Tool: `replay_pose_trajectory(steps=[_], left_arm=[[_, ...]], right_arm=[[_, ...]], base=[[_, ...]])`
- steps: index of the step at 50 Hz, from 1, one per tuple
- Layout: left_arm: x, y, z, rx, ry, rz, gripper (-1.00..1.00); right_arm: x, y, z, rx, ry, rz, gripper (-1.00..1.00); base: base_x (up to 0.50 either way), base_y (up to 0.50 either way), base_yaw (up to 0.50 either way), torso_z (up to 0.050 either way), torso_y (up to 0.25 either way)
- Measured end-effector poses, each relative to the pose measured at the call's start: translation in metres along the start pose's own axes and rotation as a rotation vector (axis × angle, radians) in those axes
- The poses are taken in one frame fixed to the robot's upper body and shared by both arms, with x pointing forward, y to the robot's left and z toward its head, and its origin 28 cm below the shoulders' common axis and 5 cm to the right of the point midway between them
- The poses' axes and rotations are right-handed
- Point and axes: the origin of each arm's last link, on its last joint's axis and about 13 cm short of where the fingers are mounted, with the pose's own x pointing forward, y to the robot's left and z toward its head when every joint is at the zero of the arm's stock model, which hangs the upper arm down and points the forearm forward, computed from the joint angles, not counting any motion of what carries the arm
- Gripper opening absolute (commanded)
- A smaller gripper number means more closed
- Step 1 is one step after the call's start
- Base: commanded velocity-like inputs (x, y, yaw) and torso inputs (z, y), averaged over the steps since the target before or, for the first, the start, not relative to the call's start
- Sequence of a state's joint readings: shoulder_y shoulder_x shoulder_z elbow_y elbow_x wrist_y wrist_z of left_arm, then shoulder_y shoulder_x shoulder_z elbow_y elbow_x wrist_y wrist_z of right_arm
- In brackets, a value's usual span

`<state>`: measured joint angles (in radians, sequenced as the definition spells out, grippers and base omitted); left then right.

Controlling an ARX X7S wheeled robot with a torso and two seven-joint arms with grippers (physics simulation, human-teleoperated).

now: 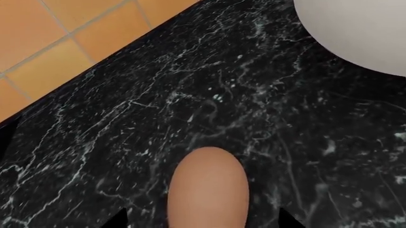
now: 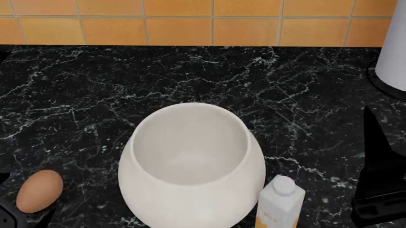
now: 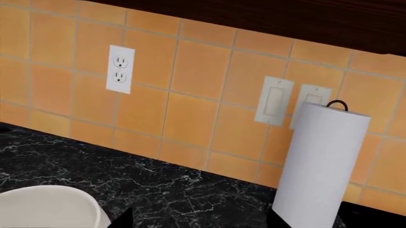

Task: Place the eggs and milk next to the bowl.

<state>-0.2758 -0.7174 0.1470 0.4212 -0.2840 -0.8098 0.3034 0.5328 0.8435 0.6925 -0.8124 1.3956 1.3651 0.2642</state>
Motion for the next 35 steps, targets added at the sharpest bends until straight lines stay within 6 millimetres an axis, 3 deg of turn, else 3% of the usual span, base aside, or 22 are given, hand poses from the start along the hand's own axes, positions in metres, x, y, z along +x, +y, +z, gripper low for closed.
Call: replay_pose_trajectory(steps=[35], left_arm=[[0.025,0.008,-0.002,-0.043,-0.02,-0.109,1.0]], right_arm=[[0.001,0.002,0.002,-0.006,0.018,0.002,1.0]], base=[[0.0,0.0,0.0,0.0,0.0]])
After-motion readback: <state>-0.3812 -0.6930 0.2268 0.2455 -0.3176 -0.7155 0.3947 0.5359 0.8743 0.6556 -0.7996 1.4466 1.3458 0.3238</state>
